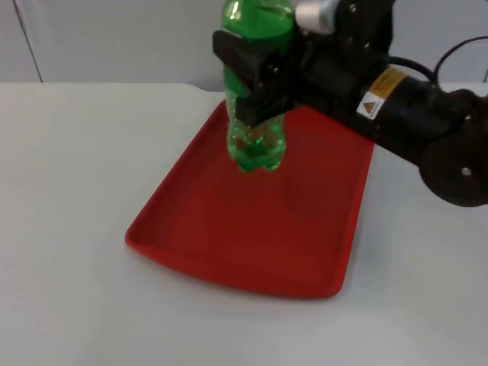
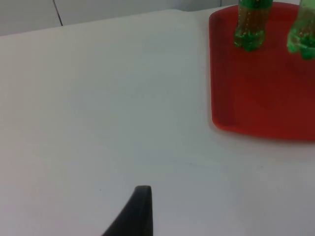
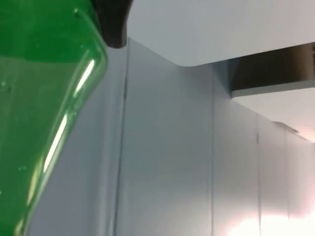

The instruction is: Place the bottle upright on the tray.

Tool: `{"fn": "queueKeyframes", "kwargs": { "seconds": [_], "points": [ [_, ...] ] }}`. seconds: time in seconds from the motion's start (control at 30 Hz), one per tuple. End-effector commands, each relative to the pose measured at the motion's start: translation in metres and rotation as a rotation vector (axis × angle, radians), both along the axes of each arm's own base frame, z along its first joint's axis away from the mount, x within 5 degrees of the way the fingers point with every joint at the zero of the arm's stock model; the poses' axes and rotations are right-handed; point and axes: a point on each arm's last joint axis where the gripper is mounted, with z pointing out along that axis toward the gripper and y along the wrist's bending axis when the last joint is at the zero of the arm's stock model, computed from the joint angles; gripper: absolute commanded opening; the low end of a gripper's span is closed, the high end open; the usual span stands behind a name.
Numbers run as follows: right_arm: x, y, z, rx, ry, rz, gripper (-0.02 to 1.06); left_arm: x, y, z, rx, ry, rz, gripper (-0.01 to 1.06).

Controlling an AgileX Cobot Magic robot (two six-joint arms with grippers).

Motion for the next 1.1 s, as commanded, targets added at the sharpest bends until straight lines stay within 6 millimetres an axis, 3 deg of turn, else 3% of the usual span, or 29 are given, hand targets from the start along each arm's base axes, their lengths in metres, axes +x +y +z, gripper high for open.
{"fn": "queueKeyframes", "kwargs": {
  "seconds": [0.0, 0.23, 0.5, 1.07],
  "points": [
    [0.006, 0.007, -0.001, 0.032, -0.025, 0.055, 0.00, 0.000, 0.000, -0.001, -0.004, 0.001, -0.002, 1.05],
    [0.023, 0.028, -0.024, 0.046, 0.006, 0.149, 0.00, 0.000, 0.000, -0.001, -0.004, 0.001, -0.002, 1.05],
    [0.027, 0.031, -0.049, 0.041, 0.064, 0.153, 0.00, 0.000, 0.000, -0.001, -0.004, 0.001, -0.002, 1.05],
    [0.028, 0.030, -0.051, -0.048, -0.064, 0.121, 0.00, 0.000, 0.000, -0.001, -0.004, 0.001, -0.002, 1.05]
  ]
}}
